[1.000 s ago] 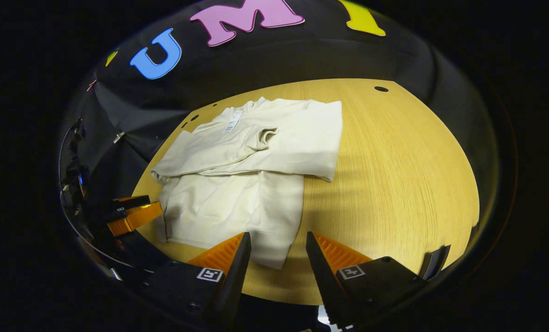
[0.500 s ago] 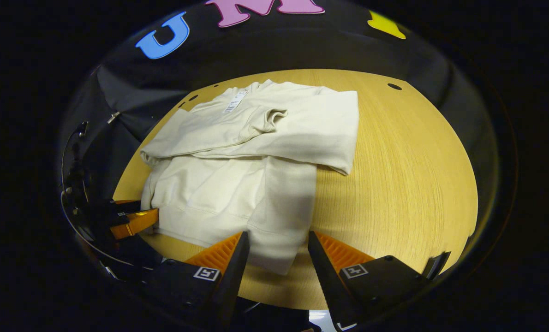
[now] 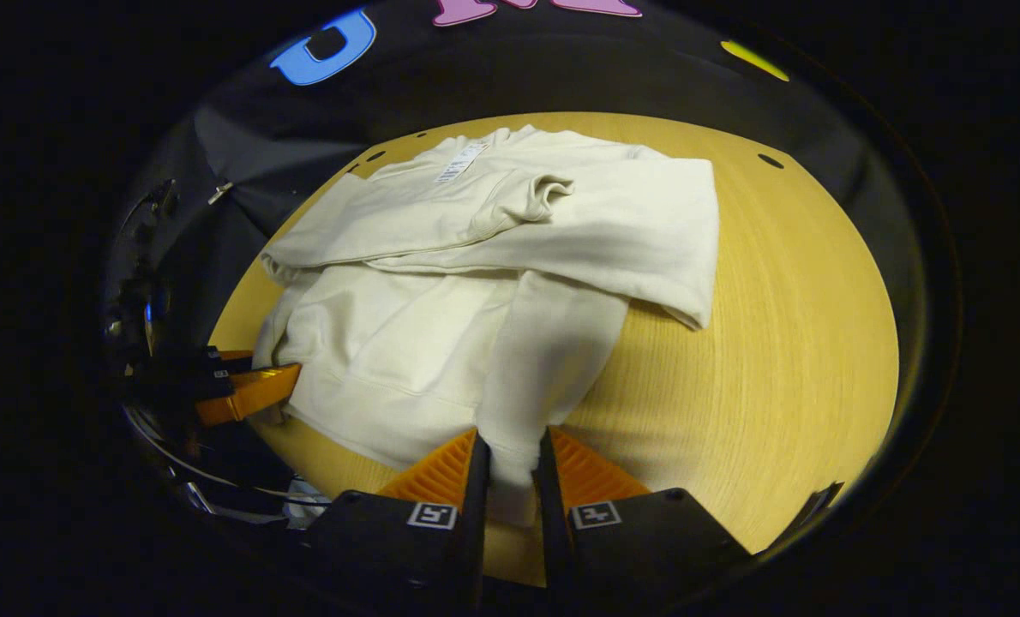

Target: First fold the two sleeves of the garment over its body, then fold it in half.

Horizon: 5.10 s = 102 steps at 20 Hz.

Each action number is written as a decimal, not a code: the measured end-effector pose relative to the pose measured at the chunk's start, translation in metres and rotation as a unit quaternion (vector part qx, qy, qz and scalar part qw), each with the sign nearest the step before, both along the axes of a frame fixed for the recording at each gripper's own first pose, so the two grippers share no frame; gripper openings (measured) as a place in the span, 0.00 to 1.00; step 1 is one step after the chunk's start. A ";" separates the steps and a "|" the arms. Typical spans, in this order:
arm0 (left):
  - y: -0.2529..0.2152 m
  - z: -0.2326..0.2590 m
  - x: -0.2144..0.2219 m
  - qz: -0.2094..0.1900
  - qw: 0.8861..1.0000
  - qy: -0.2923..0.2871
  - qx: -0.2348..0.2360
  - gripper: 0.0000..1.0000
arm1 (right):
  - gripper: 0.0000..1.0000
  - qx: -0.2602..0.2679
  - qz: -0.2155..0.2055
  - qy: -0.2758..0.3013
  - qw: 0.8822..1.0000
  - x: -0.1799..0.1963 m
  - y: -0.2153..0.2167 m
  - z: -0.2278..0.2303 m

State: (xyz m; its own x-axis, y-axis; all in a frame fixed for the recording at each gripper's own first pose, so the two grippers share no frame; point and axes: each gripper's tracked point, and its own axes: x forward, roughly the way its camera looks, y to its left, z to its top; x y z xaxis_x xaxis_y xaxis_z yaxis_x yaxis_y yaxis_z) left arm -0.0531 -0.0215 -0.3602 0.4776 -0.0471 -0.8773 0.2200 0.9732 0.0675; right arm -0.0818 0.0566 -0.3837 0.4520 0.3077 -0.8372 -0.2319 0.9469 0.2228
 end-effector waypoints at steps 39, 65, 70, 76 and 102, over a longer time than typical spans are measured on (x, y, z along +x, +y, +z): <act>-0.006 0.133 0.236 0.068 0.988 -0.108 -0.089 0.06 | 0.08 0.139 -0.105 -0.131 0.976 0.235 0.010 0.154; 0.007 0.025 0.297 0.092 0.995 -0.023 0.014 0.08 | 0.18 0.061 -0.102 -0.055 0.991 0.302 0.015 0.026; 0.003 0.041 0.292 0.086 0.996 -0.038 -0.004 0.36 | 0.57 0.065 -0.099 -0.063 0.991 0.295 0.022 0.042; -0.014 0.083 0.278 0.049 0.995 -0.091 -0.012 0.92 | 0.89 0.072 -0.117 -0.095 0.986 0.286 0.009 0.080; -0.052 0.178 0.109 0.001 0.983 -0.171 -0.061 0.91 | 0.96 0.064 -0.046 -0.199 0.977 0.132 0.015 0.195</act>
